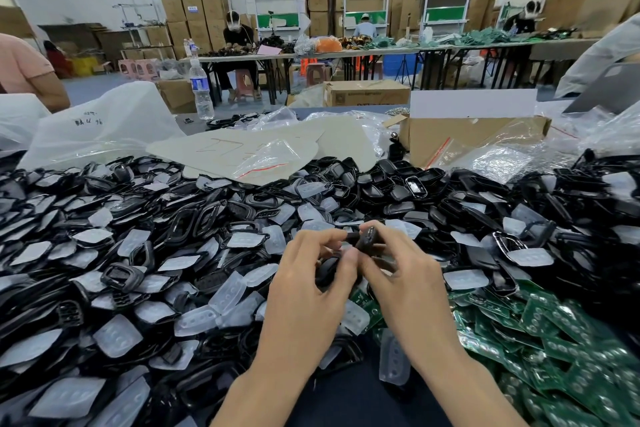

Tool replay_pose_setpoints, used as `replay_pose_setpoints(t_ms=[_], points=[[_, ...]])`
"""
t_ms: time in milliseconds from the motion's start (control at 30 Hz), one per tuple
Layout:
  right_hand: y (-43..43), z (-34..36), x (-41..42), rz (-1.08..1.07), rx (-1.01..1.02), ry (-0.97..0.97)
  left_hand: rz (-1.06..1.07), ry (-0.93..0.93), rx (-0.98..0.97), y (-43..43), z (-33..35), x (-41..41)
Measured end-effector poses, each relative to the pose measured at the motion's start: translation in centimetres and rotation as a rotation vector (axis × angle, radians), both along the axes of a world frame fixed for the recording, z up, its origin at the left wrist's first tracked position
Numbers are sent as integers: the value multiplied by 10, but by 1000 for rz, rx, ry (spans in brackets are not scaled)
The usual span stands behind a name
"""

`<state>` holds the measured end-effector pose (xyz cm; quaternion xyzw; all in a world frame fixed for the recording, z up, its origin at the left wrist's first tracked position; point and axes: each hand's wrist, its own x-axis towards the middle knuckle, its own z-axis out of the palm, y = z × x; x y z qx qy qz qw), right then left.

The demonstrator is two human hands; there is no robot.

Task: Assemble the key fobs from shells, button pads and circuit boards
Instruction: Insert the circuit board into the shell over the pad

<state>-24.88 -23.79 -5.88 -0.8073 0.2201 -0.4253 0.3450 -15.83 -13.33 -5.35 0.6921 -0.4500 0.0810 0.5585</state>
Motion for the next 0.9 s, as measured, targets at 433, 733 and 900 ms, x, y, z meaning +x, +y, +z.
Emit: replay_pose_setpoints(t_ms=[433, 733, 900], points=[[-1, -11, 5, -283, -530, 72, 127, -165, 0, -2, 0, -6], [-1, -10, 3, -236, -534, 90, 154, -213, -33, -3, 0, -5], [-2, -11, 3, -240, -540, 97, 156, -259, -45, -3, 0, -5]])
